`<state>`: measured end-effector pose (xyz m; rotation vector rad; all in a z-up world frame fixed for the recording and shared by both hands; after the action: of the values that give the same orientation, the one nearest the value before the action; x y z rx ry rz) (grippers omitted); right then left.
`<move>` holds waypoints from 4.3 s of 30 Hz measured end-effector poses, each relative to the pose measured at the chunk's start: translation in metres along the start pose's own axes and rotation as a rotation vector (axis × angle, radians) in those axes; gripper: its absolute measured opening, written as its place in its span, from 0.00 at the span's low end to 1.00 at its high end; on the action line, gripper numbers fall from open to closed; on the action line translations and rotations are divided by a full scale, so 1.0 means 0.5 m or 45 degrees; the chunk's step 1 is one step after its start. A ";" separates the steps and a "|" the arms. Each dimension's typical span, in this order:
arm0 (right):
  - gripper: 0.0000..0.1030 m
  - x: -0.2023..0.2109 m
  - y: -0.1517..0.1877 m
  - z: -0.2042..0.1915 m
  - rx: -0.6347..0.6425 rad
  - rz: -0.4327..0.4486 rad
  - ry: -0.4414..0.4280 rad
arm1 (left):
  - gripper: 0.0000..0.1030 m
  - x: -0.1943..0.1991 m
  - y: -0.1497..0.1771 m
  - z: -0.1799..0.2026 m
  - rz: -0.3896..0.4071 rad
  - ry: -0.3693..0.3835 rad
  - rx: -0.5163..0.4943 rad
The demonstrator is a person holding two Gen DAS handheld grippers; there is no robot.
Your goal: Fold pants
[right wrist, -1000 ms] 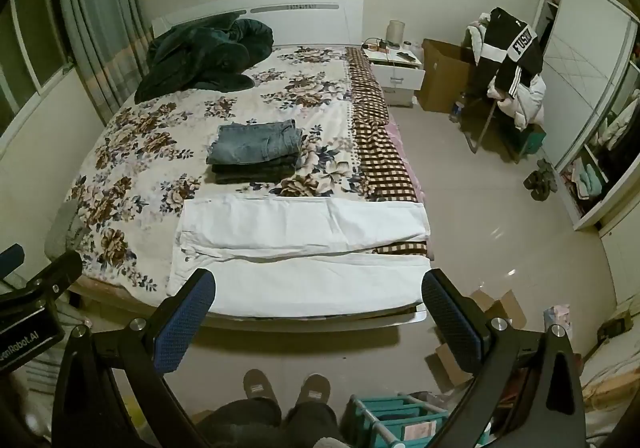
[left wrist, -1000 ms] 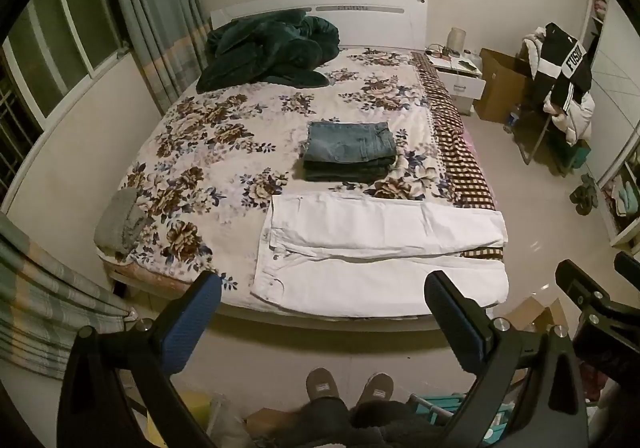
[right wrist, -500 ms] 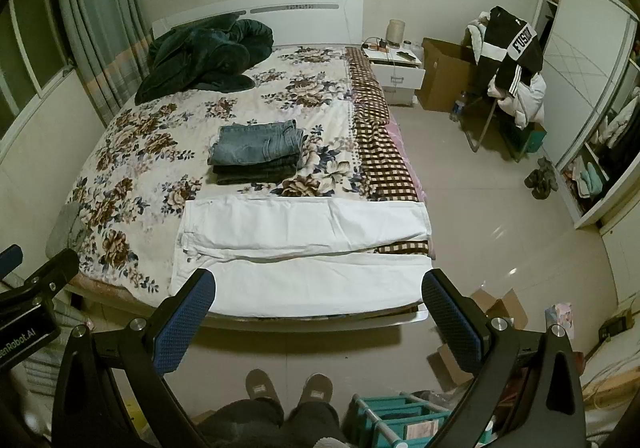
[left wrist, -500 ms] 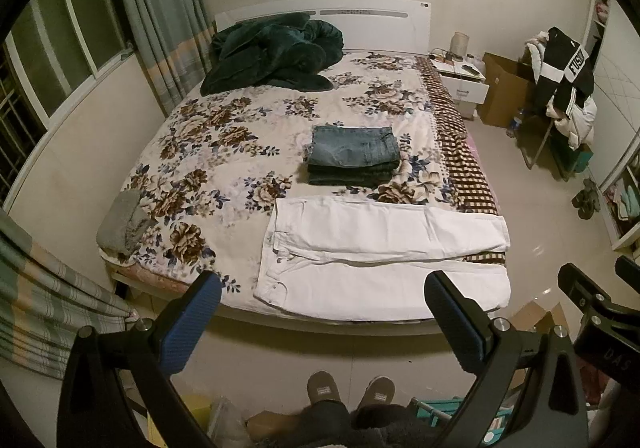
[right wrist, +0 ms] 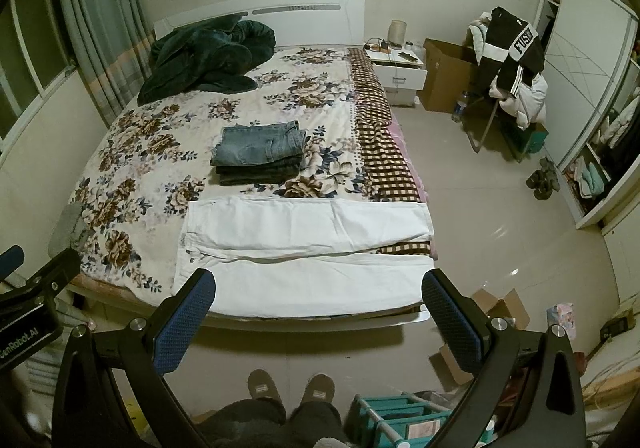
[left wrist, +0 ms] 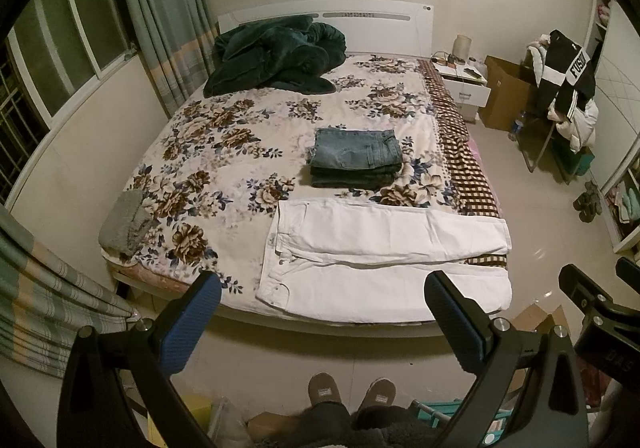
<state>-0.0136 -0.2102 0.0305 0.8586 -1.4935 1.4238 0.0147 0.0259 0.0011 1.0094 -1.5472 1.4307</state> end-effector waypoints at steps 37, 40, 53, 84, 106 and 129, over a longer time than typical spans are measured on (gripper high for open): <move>1.00 0.031 -0.006 -0.042 0.013 0.001 -0.025 | 1.00 0.002 0.008 0.000 0.008 -0.001 0.002; 1.00 0.034 -0.007 -0.052 0.016 -0.006 -0.032 | 1.00 0.001 0.009 -0.001 0.008 -0.001 0.002; 1.00 -0.022 -0.009 -0.023 0.028 -0.043 -0.038 | 1.00 0.009 0.001 0.016 0.011 -0.007 0.046; 1.00 -1.267 -0.502 0.230 -0.690 -0.552 0.034 | 1.00 -1.089 -0.440 -0.074 -0.623 -0.064 0.678; 0.95 -1.722 -0.461 0.421 -1.203 -0.926 0.106 | 0.18 -1.402 -0.421 -0.158 -0.659 0.012 0.999; 0.08 -1.325 -0.232 0.480 -0.864 -0.668 -0.150 | 0.08 -1.012 -0.036 -0.225 -0.291 0.370 1.046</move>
<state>0.3114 -0.5178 -0.5258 0.8152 -1.5407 0.4394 0.2255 0.1589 -0.4537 1.3039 -0.5872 1.9796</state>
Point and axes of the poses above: each gripper's, at about its wrist camera, not at the fingertips, and x roughly against the way its jaws point, z to its right, y to its underside, the point moved 2 cm from there along -x, roughly the way its jaws point, and after that the axes turned 13 degrees about -z, right-handed, at the moved point
